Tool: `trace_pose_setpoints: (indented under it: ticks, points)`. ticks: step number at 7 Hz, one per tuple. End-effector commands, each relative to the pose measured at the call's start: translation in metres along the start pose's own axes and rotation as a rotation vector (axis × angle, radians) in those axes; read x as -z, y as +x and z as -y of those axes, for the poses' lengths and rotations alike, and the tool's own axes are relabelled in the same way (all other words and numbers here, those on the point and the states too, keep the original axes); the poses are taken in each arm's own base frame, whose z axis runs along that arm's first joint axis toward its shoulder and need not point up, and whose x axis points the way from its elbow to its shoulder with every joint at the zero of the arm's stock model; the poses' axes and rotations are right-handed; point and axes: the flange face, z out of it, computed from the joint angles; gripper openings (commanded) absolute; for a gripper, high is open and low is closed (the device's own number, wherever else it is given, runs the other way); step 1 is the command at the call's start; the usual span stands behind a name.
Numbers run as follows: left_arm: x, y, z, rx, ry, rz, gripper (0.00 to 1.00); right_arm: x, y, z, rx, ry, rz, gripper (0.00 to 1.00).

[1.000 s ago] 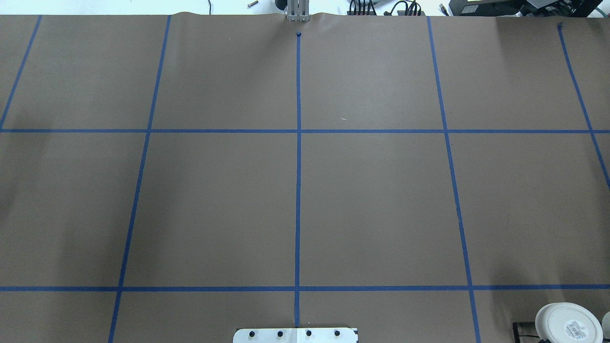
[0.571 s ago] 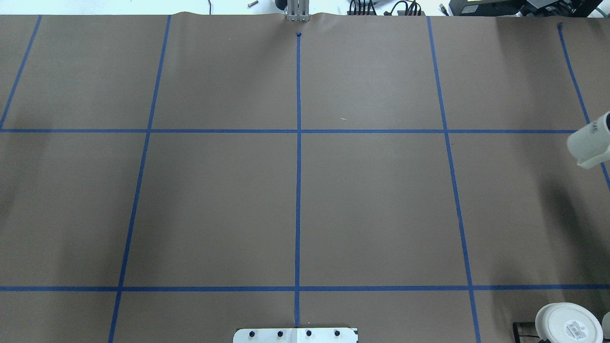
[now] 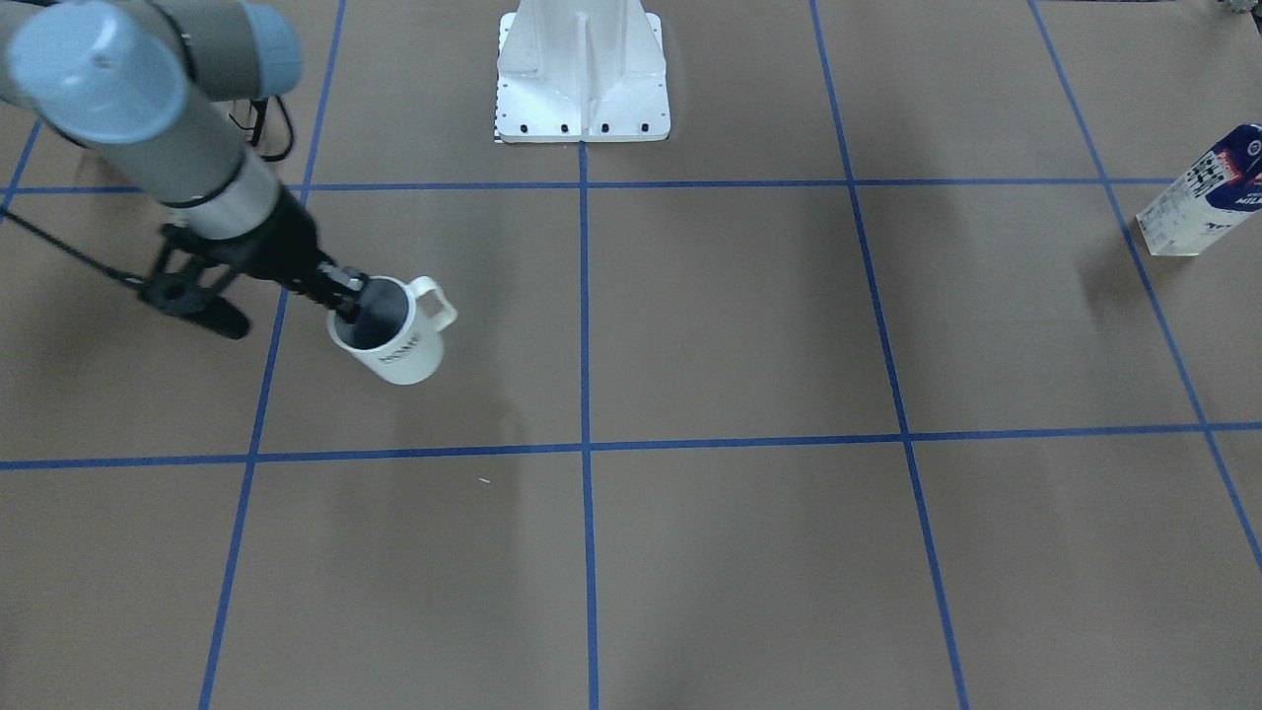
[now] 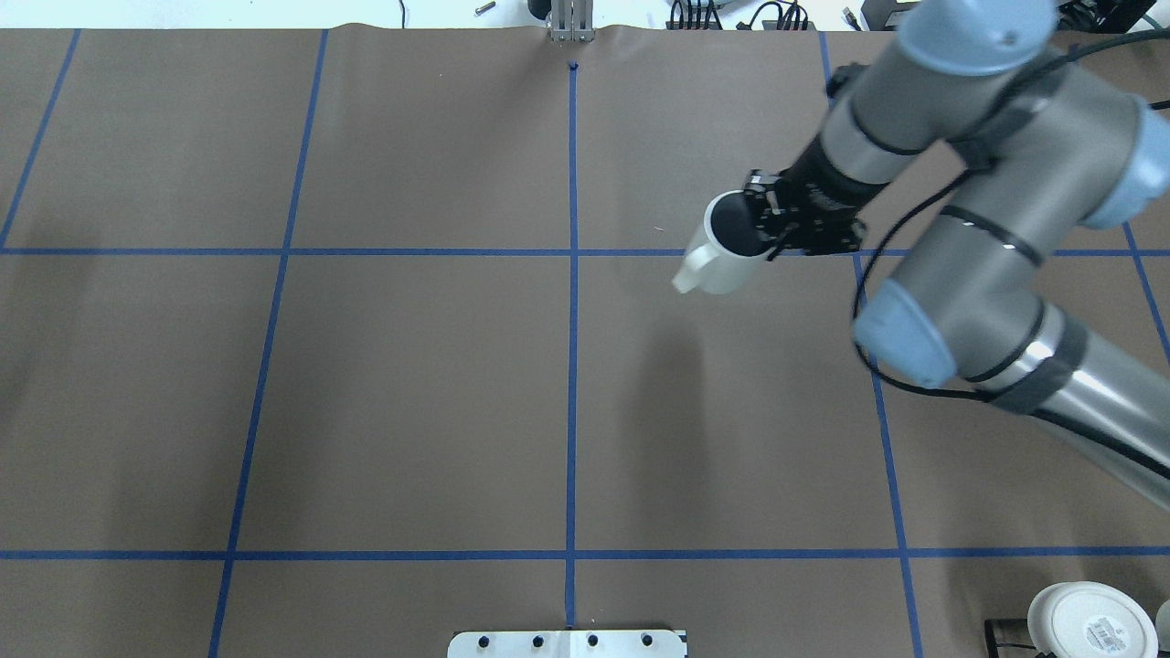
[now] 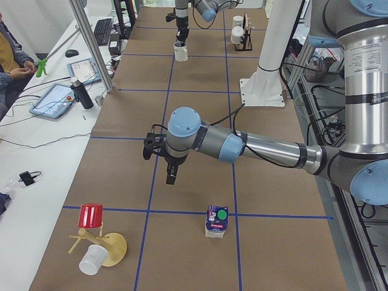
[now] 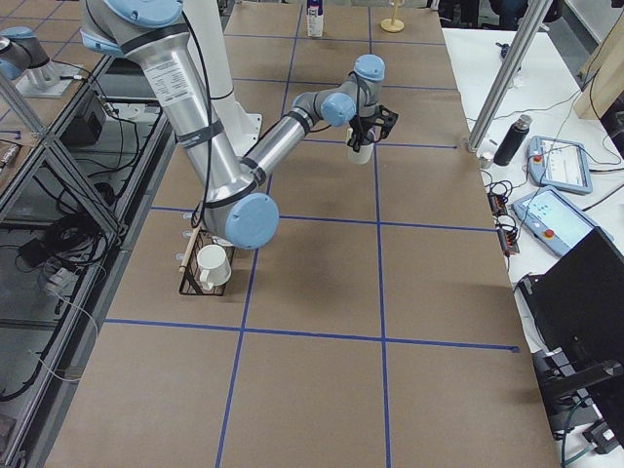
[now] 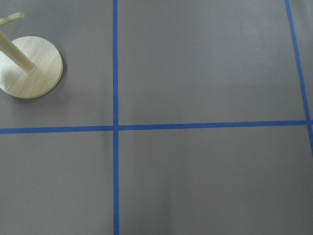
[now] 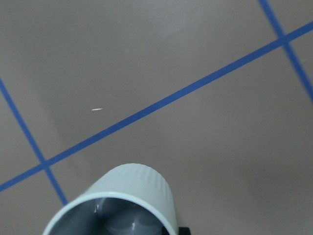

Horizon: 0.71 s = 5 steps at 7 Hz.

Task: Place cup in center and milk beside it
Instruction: 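Carry the white mug with the right gripper to the table center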

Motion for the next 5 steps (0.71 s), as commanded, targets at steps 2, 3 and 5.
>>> trace_pose_setpoints:
  ticks: [2, 3, 5]
  points:
    - [0.008, -0.009, -0.013, 0.007, 0.01, 0.007, 0.99, -0.08, -0.11, -0.041, -0.065, 0.059, -0.007, 0.0]
    - [0.01, -0.032, -0.058, -0.006, 0.023, 0.023, 0.99, -0.101, -0.114, -0.042, -0.106, 0.071, 0.022, 0.0]
    - [-0.009, -0.069, -0.119, 0.049, -0.006, 0.051, 0.99, -0.112, -0.115, -0.047, -0.096, 0.078, 0.016, 1.0]
